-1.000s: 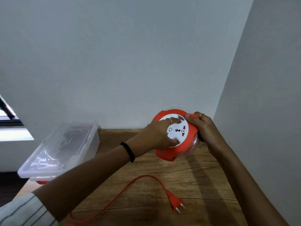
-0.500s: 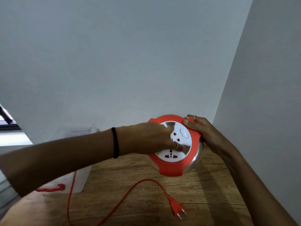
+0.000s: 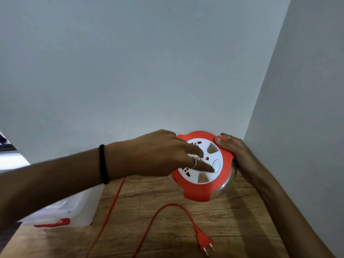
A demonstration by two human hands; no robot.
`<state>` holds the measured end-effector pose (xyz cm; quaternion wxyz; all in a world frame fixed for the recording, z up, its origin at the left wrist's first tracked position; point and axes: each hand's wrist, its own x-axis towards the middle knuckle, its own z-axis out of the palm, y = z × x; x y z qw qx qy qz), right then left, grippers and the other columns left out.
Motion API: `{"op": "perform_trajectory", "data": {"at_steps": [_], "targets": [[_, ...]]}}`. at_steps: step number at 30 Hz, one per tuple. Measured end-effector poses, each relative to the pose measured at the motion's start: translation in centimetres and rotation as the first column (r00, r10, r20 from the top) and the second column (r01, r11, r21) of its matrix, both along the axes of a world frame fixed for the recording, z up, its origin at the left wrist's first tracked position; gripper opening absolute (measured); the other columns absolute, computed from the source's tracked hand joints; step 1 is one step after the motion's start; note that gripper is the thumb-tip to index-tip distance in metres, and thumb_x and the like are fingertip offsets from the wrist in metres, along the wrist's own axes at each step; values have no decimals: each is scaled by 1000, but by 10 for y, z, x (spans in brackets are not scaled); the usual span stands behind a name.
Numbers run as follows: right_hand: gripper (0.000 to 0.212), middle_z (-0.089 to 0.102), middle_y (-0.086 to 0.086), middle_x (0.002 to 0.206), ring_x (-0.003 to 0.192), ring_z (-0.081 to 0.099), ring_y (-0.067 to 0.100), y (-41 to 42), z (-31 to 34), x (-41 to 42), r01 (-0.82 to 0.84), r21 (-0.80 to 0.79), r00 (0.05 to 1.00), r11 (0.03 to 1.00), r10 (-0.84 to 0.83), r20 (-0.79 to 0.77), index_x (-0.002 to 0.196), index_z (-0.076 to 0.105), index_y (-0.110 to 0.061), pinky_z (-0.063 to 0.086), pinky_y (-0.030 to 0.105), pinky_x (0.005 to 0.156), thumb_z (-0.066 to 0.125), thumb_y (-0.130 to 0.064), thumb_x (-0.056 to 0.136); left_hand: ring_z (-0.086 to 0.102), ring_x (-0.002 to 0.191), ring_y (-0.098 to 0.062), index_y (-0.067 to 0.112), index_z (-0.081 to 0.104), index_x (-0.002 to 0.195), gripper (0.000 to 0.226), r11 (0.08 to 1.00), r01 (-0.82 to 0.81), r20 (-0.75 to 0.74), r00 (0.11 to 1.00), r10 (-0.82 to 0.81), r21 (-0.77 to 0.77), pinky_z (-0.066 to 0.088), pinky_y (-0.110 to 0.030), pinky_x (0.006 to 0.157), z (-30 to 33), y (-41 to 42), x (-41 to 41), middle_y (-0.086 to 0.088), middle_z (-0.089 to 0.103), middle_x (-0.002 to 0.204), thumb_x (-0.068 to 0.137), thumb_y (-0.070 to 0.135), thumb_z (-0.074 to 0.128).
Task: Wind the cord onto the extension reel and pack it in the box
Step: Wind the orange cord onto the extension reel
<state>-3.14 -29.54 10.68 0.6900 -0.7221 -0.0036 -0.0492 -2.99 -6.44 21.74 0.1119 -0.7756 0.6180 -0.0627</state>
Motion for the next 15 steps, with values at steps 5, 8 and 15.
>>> {"op": "perform_trajectory", "data": {"at_steps": [5, 8, 15], "targets": [[29, 62, 4, 71, 66, 58, 19, 0, 3, -4, 60, 11, 997, 998, -60, 47, 74, 62, -19, 42, 29, 59, 62, -48, 80, 57, 113, -22, 41, 22, 147, 60, 844, -422, -150, 906, 395, -330, 49, -37, 85, -32, -11, -12, 7, 55, 131, 94, 48, 47], [36, 66, 8, 78, 72, 62, 23, 1, 4, -2, 95, -18, 995, 995, -95, 41, 80, 63, -15, 46, 37, 67, 62, -52, 79, 53, 119, -24, 38, 22, 147, 65, 782, -509, -221, 861, 459, -360, 44, -36, 87, -47, -26, -7, 5, 47, 139, 90, 56, 48], [35, 65, 3, 73, 70, 61, 21, 1, 5, -10, 132, -37, 991, 991, -131, 39, 77, 63, -18, 43, 39, 67, 62, -54, 79, 55, 116, -31, 34, 21, 149, 69, 721, -623, -301, 780, 548, -304, 45, -38, 89, -55, -39, -5, -3, 55, 132, 89, 50, 52]]}}
